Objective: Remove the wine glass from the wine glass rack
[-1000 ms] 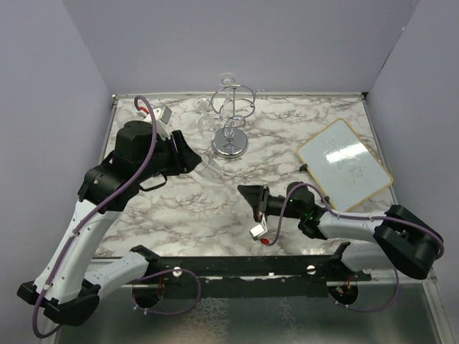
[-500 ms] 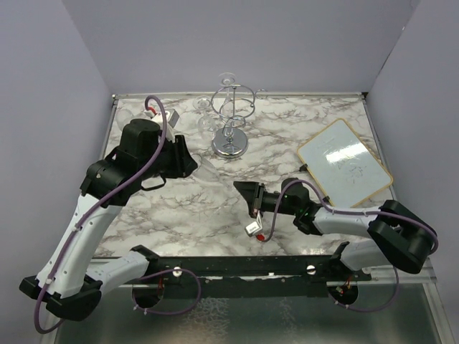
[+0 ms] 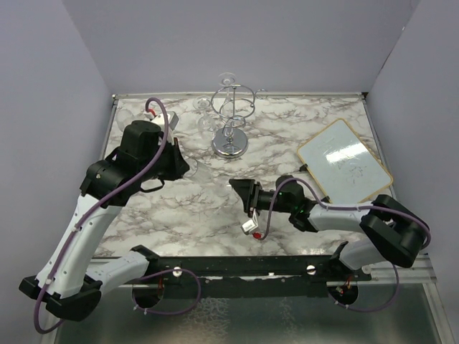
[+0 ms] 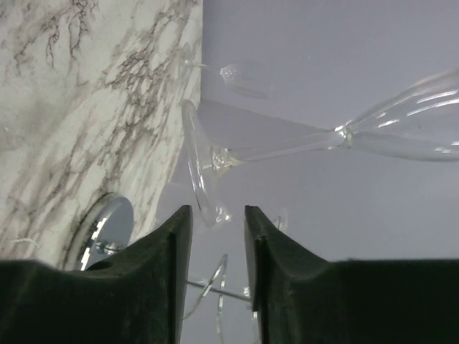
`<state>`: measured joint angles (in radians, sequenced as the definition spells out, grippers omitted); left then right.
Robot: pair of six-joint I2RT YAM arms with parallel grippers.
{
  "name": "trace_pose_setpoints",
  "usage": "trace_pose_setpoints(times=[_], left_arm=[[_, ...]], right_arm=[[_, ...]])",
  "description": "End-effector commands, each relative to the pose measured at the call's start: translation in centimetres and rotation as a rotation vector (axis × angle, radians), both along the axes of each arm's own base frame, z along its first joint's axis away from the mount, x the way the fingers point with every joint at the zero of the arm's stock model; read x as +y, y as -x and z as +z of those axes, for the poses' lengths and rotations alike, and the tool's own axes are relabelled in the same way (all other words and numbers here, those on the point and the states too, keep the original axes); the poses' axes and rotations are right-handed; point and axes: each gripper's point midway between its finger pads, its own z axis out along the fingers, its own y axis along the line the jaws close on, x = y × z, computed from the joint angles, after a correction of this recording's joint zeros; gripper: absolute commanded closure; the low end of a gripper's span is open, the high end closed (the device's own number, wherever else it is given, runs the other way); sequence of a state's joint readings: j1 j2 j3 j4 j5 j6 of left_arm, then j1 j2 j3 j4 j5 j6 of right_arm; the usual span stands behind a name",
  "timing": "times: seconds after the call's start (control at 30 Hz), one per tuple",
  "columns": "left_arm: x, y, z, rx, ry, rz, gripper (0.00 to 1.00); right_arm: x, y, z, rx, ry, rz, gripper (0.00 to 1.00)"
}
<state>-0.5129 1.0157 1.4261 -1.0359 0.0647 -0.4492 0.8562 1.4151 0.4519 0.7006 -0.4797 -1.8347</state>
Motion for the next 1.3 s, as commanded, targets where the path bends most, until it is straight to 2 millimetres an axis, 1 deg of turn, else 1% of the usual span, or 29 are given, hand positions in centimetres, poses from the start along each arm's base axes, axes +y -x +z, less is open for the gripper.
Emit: trace_pose_setpoints(times=[0.0, 0.07, 0.17, 0.23, 0.33, 0.4, 0.47, 0.5, 0.57, 0.63, 0.7, 0.77, 0.93, 1.0, 1.07, 1.17, 1.27], left_arm=[[1.5, -0.1, 1.5, -0.049, -0.017, 0.078, 1.00], [2.0, -0.4, 1.5, -0.048, -0.032, 0.110, 1.00], [3.3, -1.1, 1.1, -0.052, -0.085, 0.179, 1.00], [4.6, -1.8, 0.5, -0.055, -0.152, 0.238, 1.00], [7.1, -3.2, 0.0, -0.074, -0.272, 0.358, 1.00], [8.7, -4.2, -0.1, -0.091, -0.346, 0.434, 1.00], [10.0, -5.4, -0.2, -0.104, -0.401, 0.494, 1.00], [10.7, -6.0, -0.5, -0.102, -0.421, 0.520, 1.00], [12.2, -7.4, -1.0, -0.089, -0.415, 0.564, 1.00], [14.5, -8.7, -1.8, -0.061, -0.390, 0.624, 1.00], [17.2, -9.7, -2.7, -0.040, -0.395, 0.703, 1.00], [19.5, -10.7, -3.5, -0.025, -0.391, 0.765, 1.00], [24.0, -13.2, -6.1, 0.052, -0.320, 0.859, 1.00], [24.9, -14.1, -6.9, 0.081, -0.296, 0.889, 1.00], [25.4, -15.2, -7.4, 0.086, -0.279, 0.898, 1.00], [26.3, -16.4, -7.8, 0.097, -0.302, 0.913, 1.00], [26.7, -17.3, -8.1, 0.111, -0.290, 0.892, 1.00]], right_arm=[[0.8, -0.1, 0.4, 0.023, -0.025, 0.012, 0.52], [0.7, 0.0, 0.0, 0.057, -0.037, 0.008, 0.19], [0.1, 0.0, -0.3, 0.107, -0.071, -0.019, 0.10], [-0.2, -0.4, -0.4, 0.161, -0.098, -0.057, 0.08], [-0.6, -1.7, -1.1, 0.258, -0.116, -0.140, 0.06], [-0.7, -2.6, -0.7, 0.345, -0.166, -0.189, 0.05], [-0.8, -3.1, 0.3, 0.447, -0.235, -0.199, 0.04], [-0.9, -3.3, 1.3, 0.500, -0.279, -0.191, 0.04], [-1.1, -3.5, 2.8, 0.622, -0.357, -0.173, 0.03], [-1.3, -4.0, 4.5, 0.714, -0.436, -0.173, 0.02], [-1.6, -4.8, 6.1, 0.795, -0.522, -0.205, 0.02], [-1.8, -5.6, 7.3, 0.846, -0.584, -0.243, 0.01], [-2.6, -6.9, 8.9, 0.910, -0.676, -0.327, 0.00], [-2.6, -6.8, 9.3, 0.902, -0.685, -0.335, 0.00], [-2.3, -6.3, 9.3, 0.892, -0.667, -0.322, 0.00], [-1.9, -5.9, 9.3, 0.891, -0.644, -0.314, 0.00], [-1.9, -5.6, 9.5, 0.875, -0.638, -0.305, 0.00]])
